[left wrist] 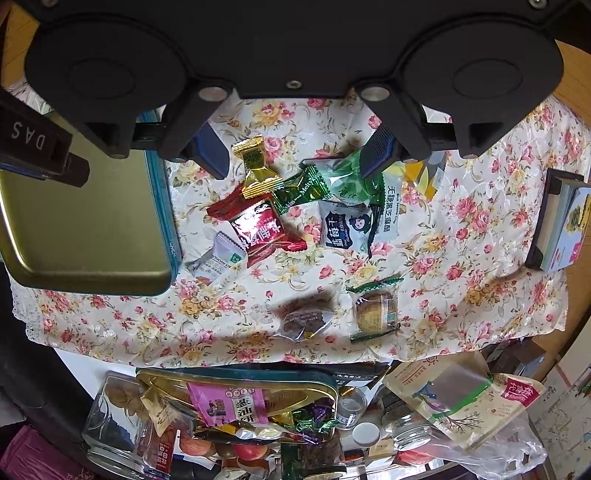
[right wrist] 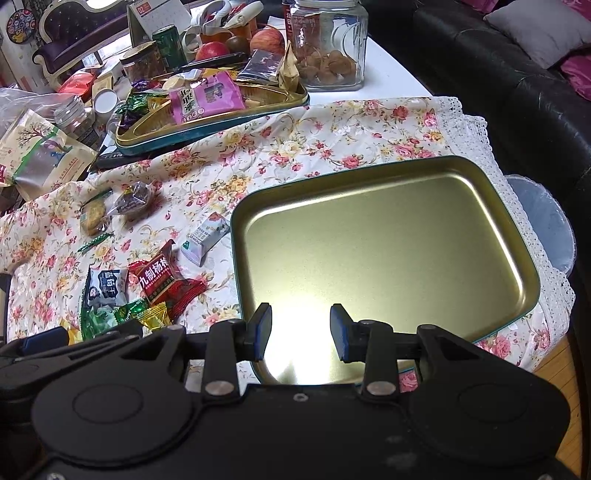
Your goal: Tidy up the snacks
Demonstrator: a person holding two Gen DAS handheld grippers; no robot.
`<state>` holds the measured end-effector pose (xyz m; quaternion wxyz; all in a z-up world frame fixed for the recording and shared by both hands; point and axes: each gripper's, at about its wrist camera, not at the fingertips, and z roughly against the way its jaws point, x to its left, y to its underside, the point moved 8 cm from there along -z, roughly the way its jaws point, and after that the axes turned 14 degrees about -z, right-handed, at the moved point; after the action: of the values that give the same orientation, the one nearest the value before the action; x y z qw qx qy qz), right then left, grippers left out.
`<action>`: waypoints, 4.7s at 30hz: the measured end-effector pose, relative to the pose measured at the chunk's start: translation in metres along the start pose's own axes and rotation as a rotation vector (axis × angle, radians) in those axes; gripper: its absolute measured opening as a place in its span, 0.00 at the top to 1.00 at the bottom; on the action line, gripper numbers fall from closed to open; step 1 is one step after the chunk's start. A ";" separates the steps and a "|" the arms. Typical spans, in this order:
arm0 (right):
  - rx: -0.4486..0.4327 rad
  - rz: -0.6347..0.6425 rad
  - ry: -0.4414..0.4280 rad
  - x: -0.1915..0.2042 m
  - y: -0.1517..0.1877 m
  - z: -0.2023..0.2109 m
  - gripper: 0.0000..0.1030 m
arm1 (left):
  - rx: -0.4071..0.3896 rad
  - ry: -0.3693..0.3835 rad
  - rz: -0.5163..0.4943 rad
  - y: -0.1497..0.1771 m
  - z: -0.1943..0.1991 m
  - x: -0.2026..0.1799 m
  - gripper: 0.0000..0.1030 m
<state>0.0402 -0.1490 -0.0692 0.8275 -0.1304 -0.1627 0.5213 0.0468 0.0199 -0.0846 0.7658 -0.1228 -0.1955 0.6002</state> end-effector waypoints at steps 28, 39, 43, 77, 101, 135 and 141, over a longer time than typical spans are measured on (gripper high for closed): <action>-0.092 0.075 -0.236 0.074 -0.002 0.030 0.63 | -0.018 -0.188 0.141 -0.014 0.017 0.145 0.30; -0.021 0.205 -0.276 0.116 -0.002 0.009 0.60 | -0.005 -0.079 0.175 -0.001 -0.003 0.155 0.33; 0.001 0.244 -0.218 0.121 0.005 -0.019 0.60 | 0.004 -0.131 0.160 0.008 -0.008 0.160 0.38; 0.045 0.347 -0.065 0.150 0.039 -0.103 0.64 | 0.052 0.060 0.108 0.044 -0.032 0.149 0.37; 0.067 0.094 -0.351 0.146 0.003 -0.015 0.67 | 0.054 0.109 0.168 0.039 -0.039 0.150 0.37; 0.053 0.109 -0.333 0.145 0.013 -0.013 0.67 | 0.231 -0.003 0.255 0.061 -0.076 0.169 0.37; 0.048 0.101 -0.338 0.146 0.011 -0.012 0.67 | 0.172 0.076 0.459 0.059 -0.063 0.202 0.39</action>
<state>0.0951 -0.0128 -0.0654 0.7641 -0.0288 -0.2802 0.5803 0.0647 0.2330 -0.1356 0.6240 -0.1211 -0.0816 0.7677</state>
